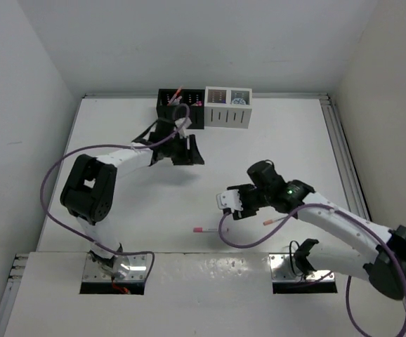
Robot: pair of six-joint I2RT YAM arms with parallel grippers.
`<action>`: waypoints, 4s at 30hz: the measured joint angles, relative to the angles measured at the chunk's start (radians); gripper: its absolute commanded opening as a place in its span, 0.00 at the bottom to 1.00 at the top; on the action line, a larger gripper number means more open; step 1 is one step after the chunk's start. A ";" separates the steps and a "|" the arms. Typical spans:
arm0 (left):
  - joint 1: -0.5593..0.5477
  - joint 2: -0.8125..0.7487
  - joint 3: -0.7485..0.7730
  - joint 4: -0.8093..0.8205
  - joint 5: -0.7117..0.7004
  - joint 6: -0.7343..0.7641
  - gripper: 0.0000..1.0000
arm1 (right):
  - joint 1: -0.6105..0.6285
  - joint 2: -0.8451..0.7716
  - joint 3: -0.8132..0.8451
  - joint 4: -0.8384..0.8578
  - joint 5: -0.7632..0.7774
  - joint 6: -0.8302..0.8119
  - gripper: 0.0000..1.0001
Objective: Sort the stationery into containers
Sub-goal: Pick up the pen from the corner of the board.
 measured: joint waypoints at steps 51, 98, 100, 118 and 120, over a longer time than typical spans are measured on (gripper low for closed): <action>1.084 -0.339 -0.103 -0.323 0.307 0.252 0.79 | 0.628 0.859 0.536 -0.137 0.294 0.880 0.36; 1.099 -0.312 -0.127 -0.297 0.327 0.245 0.79 | 0.499 0.872 0.496 -0.080 0.405 1.016 0.15; 1.099 -0.312 -0.127 -0.297 0.327 0.245 0.79 | 0.499 0.878 0.502 -0.084 0.401 1.016 0.00; 1.068 -0.272 -0.127 -0.246 0.358 0.214 0.78 | 0.212 0.853 0.713 -0.130 0.354 0.943 0.00; 1.051 -0.277 -0.127 -0.232 0.355 0.213 0.79 | 0.174 0.823 0.753 -0.112 0.336 0.934 0.00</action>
